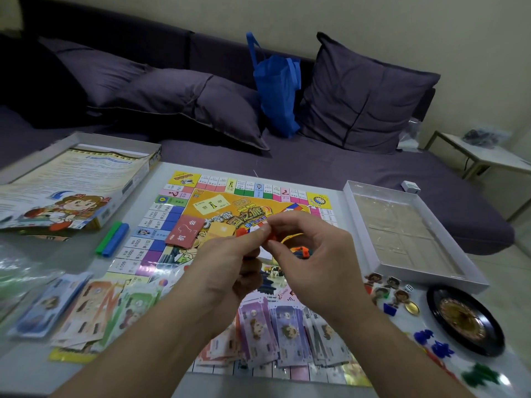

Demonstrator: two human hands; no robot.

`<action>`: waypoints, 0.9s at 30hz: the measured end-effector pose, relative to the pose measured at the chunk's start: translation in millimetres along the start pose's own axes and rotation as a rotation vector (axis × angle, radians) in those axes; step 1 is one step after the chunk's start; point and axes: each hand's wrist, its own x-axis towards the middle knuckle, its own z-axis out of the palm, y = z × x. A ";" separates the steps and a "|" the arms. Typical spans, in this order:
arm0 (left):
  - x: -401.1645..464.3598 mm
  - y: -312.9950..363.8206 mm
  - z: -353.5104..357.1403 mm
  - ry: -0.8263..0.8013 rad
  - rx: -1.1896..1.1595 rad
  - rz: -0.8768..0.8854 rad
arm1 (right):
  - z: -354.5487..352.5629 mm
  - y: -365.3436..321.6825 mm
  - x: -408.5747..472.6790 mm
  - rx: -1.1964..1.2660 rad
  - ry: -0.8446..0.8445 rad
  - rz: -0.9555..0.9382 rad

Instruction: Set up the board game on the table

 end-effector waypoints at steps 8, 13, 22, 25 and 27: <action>-7.6 2.7 3.6 -0.089 -0.116 -0.013 | 7.7 -5.9 0.1 -0.047 0.137 -0.019; -8.0 0.3 3.3 -0.065 -0.106 -0.017 | 6.5 -10.3 -1.4 -0.095 0.125 -0.052; -7.3 1.6 3.1 -0.055 -0.041 -0.028 | 3.1 -3.8 2.1 -0.211 0.060 -0.100; -6.2 1.7 0.9 -0.059 -0.031 -0.042 | -0.4 -2.7 3.1 -0.260 0.051 -0.148; -4.7 1.0 0.1 -0.055 -0.017 -0.054 | -2.0 -2.9 2.9 -0.276 0.047 -0.175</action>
